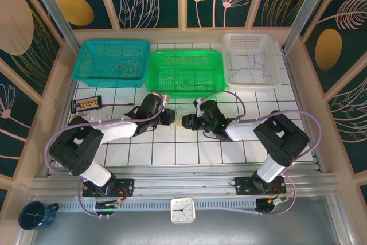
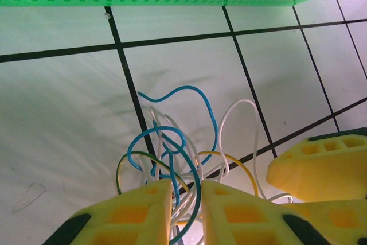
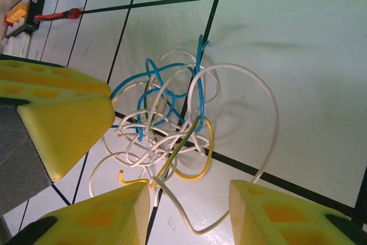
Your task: Untangle the cables
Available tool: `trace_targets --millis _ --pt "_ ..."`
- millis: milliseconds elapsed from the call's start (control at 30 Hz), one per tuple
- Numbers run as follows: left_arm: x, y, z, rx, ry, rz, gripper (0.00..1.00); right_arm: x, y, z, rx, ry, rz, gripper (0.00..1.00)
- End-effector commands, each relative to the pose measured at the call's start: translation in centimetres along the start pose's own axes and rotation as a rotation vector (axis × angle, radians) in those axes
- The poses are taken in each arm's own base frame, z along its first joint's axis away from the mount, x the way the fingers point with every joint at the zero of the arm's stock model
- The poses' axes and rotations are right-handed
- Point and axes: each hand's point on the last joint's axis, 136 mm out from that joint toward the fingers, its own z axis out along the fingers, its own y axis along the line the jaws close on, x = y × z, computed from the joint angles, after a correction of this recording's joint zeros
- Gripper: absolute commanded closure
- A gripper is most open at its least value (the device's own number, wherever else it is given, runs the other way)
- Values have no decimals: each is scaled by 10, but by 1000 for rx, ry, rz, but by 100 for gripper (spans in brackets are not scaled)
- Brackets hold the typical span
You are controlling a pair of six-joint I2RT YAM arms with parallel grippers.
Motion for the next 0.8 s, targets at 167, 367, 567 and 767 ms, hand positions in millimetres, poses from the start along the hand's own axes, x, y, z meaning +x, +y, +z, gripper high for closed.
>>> trace_targets --millis 167,367,567,767 --pt "-11 -10 1 20 -22 9 100 1 -4 3 10 -18 -5 65" --pt "-25 -23 -7 58 -52 6 100 2 -6 4 13 -18 -4 69" --pt "-42 -46 -21 150 -102 -23 100 1 -14 1 24 -25 3 83" --pt "-60 -68 -38 243 -158 -51 100 -1 -25 -3 46 -40 10 92"
